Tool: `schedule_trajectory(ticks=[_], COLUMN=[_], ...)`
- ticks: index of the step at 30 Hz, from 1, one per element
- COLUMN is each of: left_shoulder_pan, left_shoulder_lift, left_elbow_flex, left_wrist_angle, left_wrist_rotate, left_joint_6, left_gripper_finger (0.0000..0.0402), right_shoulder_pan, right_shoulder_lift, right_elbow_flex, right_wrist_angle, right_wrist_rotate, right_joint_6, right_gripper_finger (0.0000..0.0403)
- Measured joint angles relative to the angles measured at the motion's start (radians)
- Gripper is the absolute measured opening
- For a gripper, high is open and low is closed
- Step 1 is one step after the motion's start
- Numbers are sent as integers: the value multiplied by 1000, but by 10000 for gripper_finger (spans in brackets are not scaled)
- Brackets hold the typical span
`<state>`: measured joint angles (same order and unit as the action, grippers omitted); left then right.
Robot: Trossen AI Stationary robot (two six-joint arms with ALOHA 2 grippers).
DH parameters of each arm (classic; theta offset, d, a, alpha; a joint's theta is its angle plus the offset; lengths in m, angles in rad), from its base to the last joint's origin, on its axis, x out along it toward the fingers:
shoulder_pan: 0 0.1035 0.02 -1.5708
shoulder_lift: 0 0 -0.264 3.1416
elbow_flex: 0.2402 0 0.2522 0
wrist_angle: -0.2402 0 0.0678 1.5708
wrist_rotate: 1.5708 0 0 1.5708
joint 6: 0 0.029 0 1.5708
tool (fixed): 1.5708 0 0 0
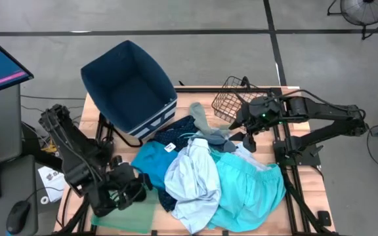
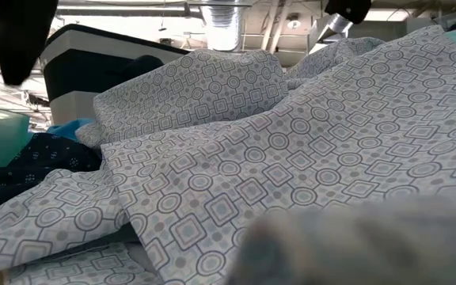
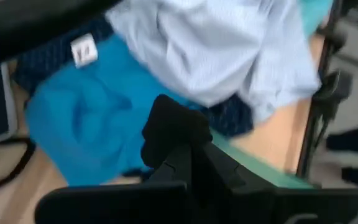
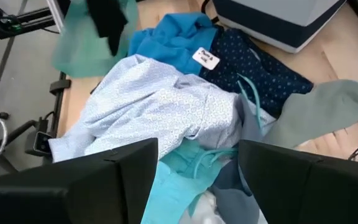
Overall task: Pick & Place Cloths
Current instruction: Put the black sock into the blue bin, then put the blue shorts into the black wire basket
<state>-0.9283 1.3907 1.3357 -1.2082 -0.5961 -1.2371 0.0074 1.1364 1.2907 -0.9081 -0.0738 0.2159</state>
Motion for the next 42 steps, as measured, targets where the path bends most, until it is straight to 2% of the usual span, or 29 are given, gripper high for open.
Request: schedule_trajectory(ticks=[4,10,17,20,25,28,32,38,40,42], left_shoulder_pan=[-1,-23,-23,-23,-23,-23,-16,-14,-14,-12], left_shoulder_lift=[0,0,0,0,0,0,-3,-31,-46,-63], left_elbow_flex=[-68,-203,-316,-352,-380,-398,-404,-404,-404,-404], left_wrist_angle=[29,195,321,353,367,380,411,522,552,571], left_wrist_rotate=[164,314,414,454,595,607,621,664,646,583], left_joint_6=[-42,-71,-91,-156,-137,-133,-131,-133,-133,-151], left_gripper_finger=[0,0,0,0,1,4,36,128,164,198], right_shoulder_pan=[0,17,49,58,58,58,58,57,56,56], right_shoulder_lift=[-6,-13,-13,-12,0,12,27,58,73,87], right_elbow_flex=[0,0,0,0,0,1,1,-1,0,0], right_wrist_angle=[3,3,0,-2,-4,0,-5,-23,-24,-43], right_wrist_rotate=[-45,-59,-60,-60,-60,-60,-60,-58,-58,-56], right_joint_6=[45,58,81,60,50,47,29,10,9,10], right_gripper_finger=[219,219,219,219,219,219,219,219,219,219])
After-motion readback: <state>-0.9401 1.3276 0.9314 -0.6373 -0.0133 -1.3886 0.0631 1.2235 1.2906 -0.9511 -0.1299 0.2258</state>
